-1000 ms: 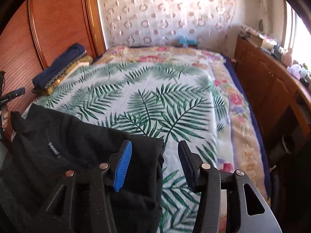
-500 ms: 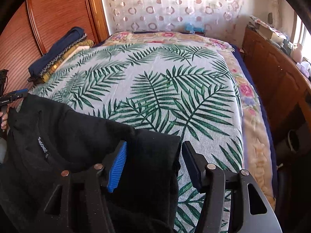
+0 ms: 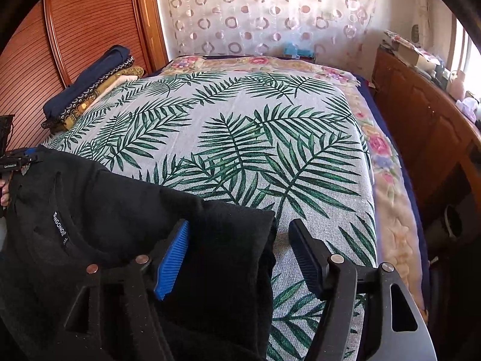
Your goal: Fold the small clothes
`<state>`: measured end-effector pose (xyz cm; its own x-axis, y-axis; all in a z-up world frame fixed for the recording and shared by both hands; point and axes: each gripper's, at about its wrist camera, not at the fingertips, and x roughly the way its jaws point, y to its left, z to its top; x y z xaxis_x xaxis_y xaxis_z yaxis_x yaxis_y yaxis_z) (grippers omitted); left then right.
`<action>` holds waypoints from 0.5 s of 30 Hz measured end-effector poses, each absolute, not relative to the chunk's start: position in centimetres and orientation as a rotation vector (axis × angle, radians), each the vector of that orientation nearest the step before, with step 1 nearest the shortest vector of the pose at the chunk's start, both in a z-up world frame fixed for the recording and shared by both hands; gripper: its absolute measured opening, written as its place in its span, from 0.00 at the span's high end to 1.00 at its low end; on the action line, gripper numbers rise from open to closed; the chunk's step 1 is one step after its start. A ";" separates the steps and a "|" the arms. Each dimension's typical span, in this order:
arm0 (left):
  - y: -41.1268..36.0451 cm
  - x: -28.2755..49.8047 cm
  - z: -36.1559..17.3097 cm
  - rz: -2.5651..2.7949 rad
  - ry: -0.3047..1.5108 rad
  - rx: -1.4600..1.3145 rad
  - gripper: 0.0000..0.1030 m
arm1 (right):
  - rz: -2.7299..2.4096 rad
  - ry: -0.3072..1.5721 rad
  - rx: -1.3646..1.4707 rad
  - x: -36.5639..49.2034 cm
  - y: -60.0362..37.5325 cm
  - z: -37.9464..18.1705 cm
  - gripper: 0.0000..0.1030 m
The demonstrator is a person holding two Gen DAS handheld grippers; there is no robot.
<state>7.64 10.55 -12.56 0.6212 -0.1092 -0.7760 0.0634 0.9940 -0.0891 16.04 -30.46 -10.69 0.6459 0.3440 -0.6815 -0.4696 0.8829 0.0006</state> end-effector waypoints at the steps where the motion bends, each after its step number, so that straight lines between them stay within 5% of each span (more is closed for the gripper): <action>1: 10.4 7.5 -12.6 -0.099 0.894 -0.046 0.36 | 0.466 0.734 -0.183 16.0 -30.5 -10.7 0.32; 3: 10.1 7.5 -12.6 -0.111 0.893 -0.032 0.39 | 0.468 0.734 -0.182 16.0 -30.5 -10.7 0.32; 8: 8.9 7.1 -12.2 -0.143 0.899 0.017 0.74 | 0.472 0.737 -0.189 16.1 -30.5 -10.7 0.32; 11: 8.2 7.1 -11.9 -0.154 0.899 0.035 0.84 | 0.476 0.740 -0.199 16.2 -30.3 -10.7 0.34; 15: 7.8 6.4 -10.7 -0.184 0.859 0.021 0.86 | 0.540 0.766 -0.220 15.4 -29.4 -10.4 0.82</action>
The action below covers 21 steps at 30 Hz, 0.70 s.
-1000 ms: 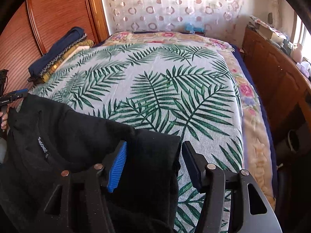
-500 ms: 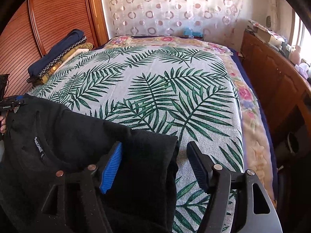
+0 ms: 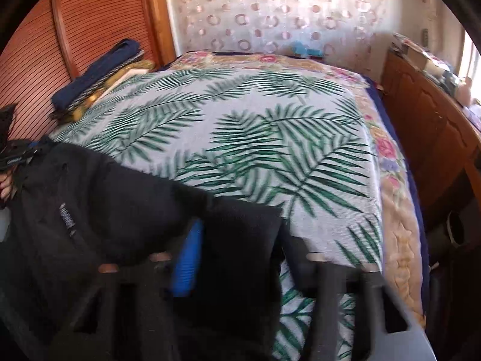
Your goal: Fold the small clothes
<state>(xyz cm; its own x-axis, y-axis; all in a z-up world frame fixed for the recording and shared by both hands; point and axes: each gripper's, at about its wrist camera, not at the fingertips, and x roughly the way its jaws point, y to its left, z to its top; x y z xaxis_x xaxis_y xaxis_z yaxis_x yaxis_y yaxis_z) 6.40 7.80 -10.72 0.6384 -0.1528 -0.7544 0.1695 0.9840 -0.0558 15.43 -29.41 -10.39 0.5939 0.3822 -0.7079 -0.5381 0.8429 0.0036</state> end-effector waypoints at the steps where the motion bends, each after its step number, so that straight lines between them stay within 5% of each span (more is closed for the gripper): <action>1: 7.7 6.0 -10.2 -0.197 0.840 0.010 0.86 | 0.542 0.765 -0.243 15.0 -29.0 -10.3 0.83; 21: 3.4 -2.5 10.4 -0.421 0.380 0.054 0.87 | 0.604 0.350 -0.050 1.3 -35.0 5.8 0.87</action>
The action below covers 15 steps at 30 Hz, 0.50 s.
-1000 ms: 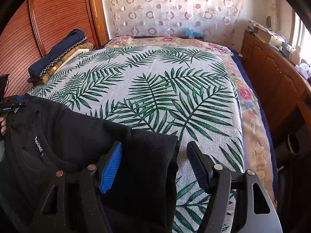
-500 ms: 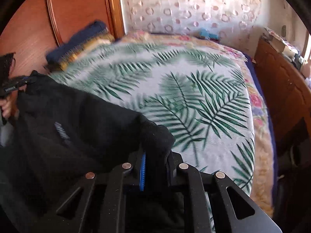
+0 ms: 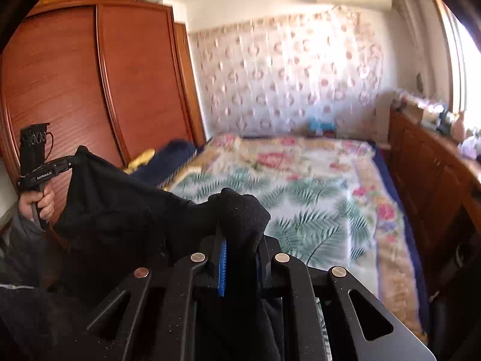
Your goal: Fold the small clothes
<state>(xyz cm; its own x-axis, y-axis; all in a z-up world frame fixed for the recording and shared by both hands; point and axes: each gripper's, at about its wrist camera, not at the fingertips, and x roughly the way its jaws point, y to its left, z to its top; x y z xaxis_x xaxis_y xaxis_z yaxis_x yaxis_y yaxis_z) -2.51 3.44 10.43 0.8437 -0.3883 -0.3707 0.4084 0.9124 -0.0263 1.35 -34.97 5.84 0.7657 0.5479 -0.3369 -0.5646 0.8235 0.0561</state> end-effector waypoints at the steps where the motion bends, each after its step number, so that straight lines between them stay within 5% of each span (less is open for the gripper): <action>1: 3.3 -2.7 11.8 -0.429 0.356 0.058 0.87 | 0.599 0.331 -0.044 0.9 -35.2 6.7 0.87; 15: 6.3 -5.6 23.8 -0.408 0.131 0.028 0.87 | 0.591 0.061 -0.126 -7.1 -36.4 21.3 0.87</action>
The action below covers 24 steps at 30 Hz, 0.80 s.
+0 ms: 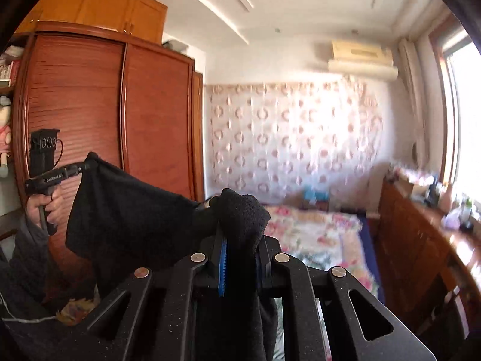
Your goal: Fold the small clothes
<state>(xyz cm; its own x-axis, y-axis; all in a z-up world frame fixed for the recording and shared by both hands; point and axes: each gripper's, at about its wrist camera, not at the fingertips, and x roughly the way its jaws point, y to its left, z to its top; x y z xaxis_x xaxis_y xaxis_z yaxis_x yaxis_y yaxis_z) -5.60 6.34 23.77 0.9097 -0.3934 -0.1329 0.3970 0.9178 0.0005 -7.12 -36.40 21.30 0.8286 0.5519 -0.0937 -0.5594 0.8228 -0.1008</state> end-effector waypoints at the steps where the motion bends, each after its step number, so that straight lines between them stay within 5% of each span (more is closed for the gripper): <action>1: 6.5 -5.8 24.2 -0.397 0.121 0.030 0.87 | 0.584 0.043 -0.134 -7.6 -36.5 22.4 0.87; 13: 7.7 -6.8 28.8 -0.309 0.022 0.050 0.87 | 0.514 -0.084 -0.186 -10.5 -35.2 27.7 0.87; 24: 6.4 4.2 18.2 -0.264 0.206 0.047 0.87 | 0.458 0.129 -0.186 -1.6 -33.2 24.2 0.87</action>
